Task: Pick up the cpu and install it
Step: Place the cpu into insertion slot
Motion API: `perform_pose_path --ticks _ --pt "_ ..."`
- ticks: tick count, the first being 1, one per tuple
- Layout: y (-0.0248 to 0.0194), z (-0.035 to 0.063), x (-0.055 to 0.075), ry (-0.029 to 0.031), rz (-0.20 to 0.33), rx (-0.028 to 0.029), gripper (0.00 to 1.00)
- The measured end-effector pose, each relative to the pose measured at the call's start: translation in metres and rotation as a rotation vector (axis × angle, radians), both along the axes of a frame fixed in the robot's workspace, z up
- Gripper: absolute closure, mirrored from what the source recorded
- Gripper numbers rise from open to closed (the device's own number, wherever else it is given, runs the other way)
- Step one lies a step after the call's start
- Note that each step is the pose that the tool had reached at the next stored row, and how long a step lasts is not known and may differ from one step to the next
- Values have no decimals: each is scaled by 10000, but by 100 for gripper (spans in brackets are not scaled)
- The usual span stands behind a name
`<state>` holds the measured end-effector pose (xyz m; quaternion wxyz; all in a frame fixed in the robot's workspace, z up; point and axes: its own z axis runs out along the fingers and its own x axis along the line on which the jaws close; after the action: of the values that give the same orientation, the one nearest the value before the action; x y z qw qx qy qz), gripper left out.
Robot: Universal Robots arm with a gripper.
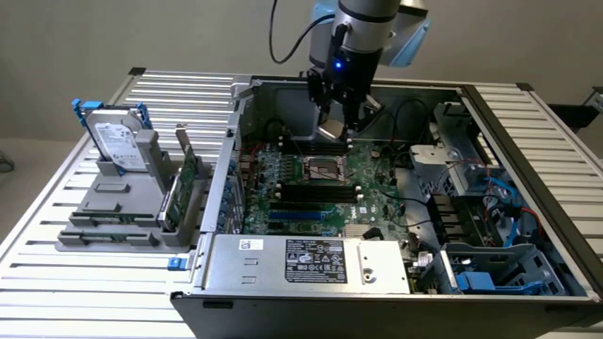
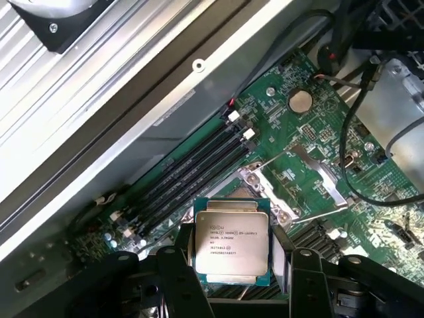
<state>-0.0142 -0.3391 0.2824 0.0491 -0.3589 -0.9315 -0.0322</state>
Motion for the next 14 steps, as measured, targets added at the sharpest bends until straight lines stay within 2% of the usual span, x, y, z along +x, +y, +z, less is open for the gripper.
perform_pose_path --ticks 14 --pt "0 -79 0 1 -2550 -1 45"
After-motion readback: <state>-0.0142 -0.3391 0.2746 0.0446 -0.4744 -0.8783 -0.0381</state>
